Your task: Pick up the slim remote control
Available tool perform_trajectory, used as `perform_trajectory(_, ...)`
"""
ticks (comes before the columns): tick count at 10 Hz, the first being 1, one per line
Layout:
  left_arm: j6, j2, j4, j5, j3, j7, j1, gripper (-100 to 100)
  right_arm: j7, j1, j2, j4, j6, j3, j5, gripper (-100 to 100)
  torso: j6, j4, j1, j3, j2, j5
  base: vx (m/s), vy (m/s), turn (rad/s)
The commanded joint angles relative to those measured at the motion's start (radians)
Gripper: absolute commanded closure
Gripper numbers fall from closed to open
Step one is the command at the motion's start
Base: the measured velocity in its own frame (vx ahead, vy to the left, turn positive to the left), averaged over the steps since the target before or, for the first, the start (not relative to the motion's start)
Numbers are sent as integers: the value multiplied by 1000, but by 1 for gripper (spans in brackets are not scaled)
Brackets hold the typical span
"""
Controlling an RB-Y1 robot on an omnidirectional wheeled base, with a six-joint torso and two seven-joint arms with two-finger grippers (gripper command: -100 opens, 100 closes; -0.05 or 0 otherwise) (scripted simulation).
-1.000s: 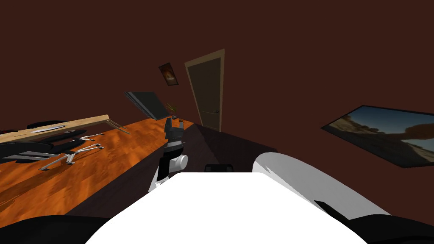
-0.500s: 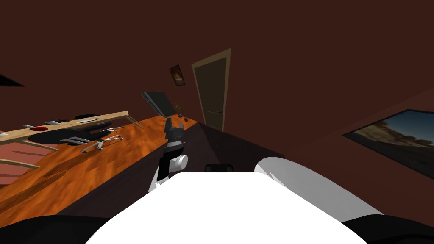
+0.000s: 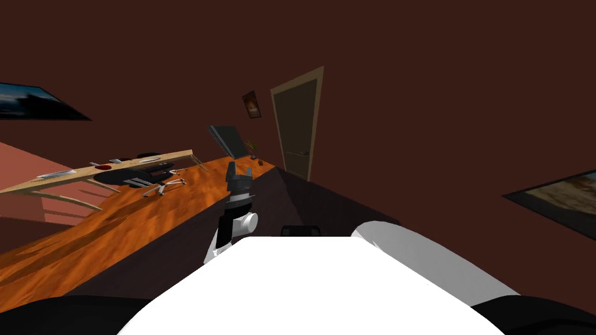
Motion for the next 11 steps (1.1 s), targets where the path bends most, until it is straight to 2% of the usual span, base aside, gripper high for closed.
perform_trajectory(1, 0, 0, 0, 0, 0, 0, 0, 0, 50, 50, 50, -9, 43, 3, -50, -100, 0, 0, 0, 0, 0, 0, -31, -42, 281)
perform_trajectory(2, 0, 0, 0, 0, 0, 0, 0, 0, 79, 56, 63, -9, 43, 3, -80, -100, -1, 0, -1, 1, 1, 0, -40, -58, 388)
perform_trajectory(4, 0, 0, 0, 0, 0, 0, 0, 0, 94, 56, 63, -9, 43, 3, -123, -100, 0, 0, -2, 1, 1, 0, -10, -21, 46)
perform_trajectory(5, 0, 0, 0, 0, 0, 0, 0, 0, 144, 101, 113, -20, 85, 6, -162, -100, 0, 0, 0, 0, 0, 0, -15, -9, 277)
perform_trajectory(7, 0, 0, 0, 0, 0, 0, 0, 0, 184, 112, 125, -20, 85, 6, -221, -100, -1, 0, -1, 0, 1, 0, -24, -33, 241)
perform_trajectory(8, 0, 0, 0, 0, 0, 0, 0, 0, 184, 112, 125, -20, 85, 6, -233, -100, 0, 0, -1, 1, 1, 0, -16, -23, -4)
perform_trajectory(9, 0, 0, 0, 0, 0, 0, 0, 0, 231, 160, 175, -30, 126, 8, -272, -100, 0, 0, -1, 0, 0, 0, -35, -27, 328)
perform_trajectory(10, 0, 0, 0, 0, 0, 0, 0, 0, 265, 169, 187, -30, 126, 8, -299, -100, -1, 0, -1, 1, 2, 0, -47, -51, 412)
perform_trajectory(11, 0, 0, 0, 0, 0, 0, 0, 0, 275, 169, 187, -30, 126, 8, -330, -100, -1, 0, -2, 1, 2, 0, -32, -50, 71)
